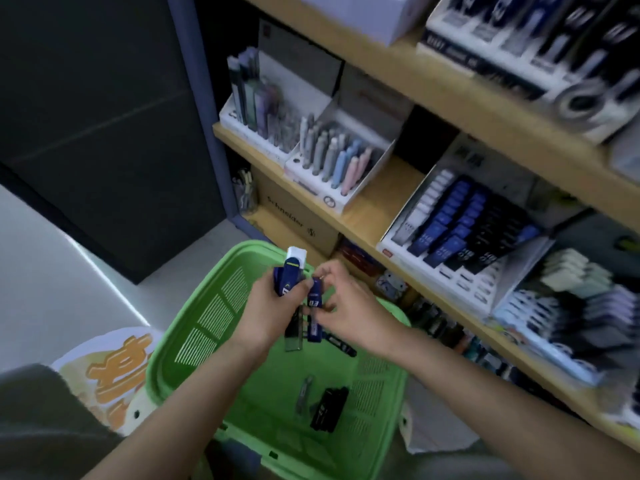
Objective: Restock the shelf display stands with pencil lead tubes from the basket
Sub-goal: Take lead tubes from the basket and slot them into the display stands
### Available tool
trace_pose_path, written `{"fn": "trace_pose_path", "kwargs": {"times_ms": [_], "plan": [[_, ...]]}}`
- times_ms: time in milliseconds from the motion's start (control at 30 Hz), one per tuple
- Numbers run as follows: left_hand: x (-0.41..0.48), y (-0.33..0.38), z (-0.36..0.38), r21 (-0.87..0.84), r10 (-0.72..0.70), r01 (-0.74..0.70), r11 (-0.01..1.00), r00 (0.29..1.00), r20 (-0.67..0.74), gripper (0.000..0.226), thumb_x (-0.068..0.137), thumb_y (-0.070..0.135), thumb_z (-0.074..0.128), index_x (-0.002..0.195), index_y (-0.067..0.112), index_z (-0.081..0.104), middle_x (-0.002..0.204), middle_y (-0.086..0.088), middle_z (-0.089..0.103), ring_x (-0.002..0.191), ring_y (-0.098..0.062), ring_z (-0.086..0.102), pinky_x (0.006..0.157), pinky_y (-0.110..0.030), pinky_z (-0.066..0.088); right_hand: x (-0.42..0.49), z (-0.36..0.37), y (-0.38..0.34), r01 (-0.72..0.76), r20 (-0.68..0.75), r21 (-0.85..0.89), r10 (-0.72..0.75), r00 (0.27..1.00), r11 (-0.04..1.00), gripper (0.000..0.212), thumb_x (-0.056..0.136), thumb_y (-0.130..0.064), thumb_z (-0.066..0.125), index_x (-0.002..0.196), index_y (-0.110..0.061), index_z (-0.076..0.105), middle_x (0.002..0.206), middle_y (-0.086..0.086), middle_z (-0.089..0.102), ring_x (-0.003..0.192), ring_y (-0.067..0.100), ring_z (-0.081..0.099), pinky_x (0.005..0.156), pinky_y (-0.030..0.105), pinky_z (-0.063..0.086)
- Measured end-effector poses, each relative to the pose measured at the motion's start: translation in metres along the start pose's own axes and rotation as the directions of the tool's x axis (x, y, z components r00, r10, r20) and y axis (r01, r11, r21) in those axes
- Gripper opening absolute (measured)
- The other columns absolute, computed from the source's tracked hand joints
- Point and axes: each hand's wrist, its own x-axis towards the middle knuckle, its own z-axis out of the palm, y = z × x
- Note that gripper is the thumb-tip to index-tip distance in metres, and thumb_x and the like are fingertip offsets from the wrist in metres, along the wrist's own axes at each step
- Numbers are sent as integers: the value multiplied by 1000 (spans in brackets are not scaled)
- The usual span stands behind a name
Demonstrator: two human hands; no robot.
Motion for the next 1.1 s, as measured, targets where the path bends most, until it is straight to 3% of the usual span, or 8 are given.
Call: {"fn": "trace_pose_path", "kwargs": {"times_ms": [100, 233, 400, 567, 633, 700, 833, 1100], "plan": [[-9, 32, 12, -27, 68, -68, 997, 997, 32, 5, 90, 14, 62, 88, 11, 58, 72, -2, 59, 57, -9, 55, 50, -15, 44, -19, -26, -13, 49, -78, -94, -56, 995, 994, 46, 93, -17, 58, 131, -23, 32, 114, -4, 56, 91, 15, 64, 78, 36, 56], [-25, 73, 22, -137, 82, -62, 989, 987, 141, 8, 90, 12, 61, 93, 7, 56, 68, -5, 59, 42, -5, 57, 41, -17, 43, -42, -62, -31, 95, -250, -103, -118, 961, 990, 22, 96, -15, 51, 117, -19, 45, 101, 2, 65, 87, 17, 65, 79, 41, 52], [-38, 107, 26, -168, 85, -45, 985, 968, 237, 14, 90, 19, 62, 99, 10, 57, 66, -3, 65, 52, -15, 61, 52, -27, 51, -74, -113, -59, 169, -427, -178, -231, 874, 969, 17, 93, -17, 58, 101, -28, 49, 83, -19, 59, 78, -7, 57, 72, 12, 46], [-47, 127, 37, -181, 125, -71, 981, 944, 306, 21, 91, 20, 61, 108, 8, 58, 85, -8, 68, 59, -16, 64, 66, -34, 56, -100, -173, -94, 209, -640, -233, -311, 702, 950, 16, 90, -19, 62, 100, -26, 52, 87, -13, 59, 80, 0, 57, 70, 13, 48], [-48, 135, 41, -186, 144, -88, 979, 939, 314, 41, 90, 21, 62, 127, 8, 50, 114, -9, 65, 65, -13, 68, 67, -32, 58, -101, -195, -104, 208, -702, -262, -334, 629, 942, 16, 88, -18, 65, 98, -24, 54, 86, -13, 60, 77, -2, 56, 69, 11, 47], [-51, 143, 43, -188, 146, -86, 978, 932, 332, 44, 89, 25, 64, 128, 10, 50, 129, -11, 57, 77, -16, 70, 71, -34, 57, -98, -212, -113, 207, -737, -274, -343, 582, 939, 16, 87, -17, 66, 98, -22, 54, 84, -11, 59, 71, -2, 56, 68, 10, 47], [-59, 156, 44, -258, 144, -57, 965, 932, 332, 36, 92, 19, 61, 123, 6, 49, 79, -8, 62, 44, -8, 59, 42, -17, 46, -83, -234, -126, 150, -751, -359, -380, 541, 921, 16, 89, -17, 64, 102, -20, 54, 85, -13, 57, 71, -9, 54, 66, 6, 45], [-62, 163, 40, -265, 182, -90, 960, 921, 346, 23, 92, 21, 61, 110, 10, 54, 82, -8, 60, 50, -7, 61, 45, -17, 48, -49, -257, -122, -23, -702, -519, -411, 582, 854, 28, 94, -15, 57, 121, -12, 52, 108, 4, 61, 98, 19, 61, 87, 40, 53]]}}
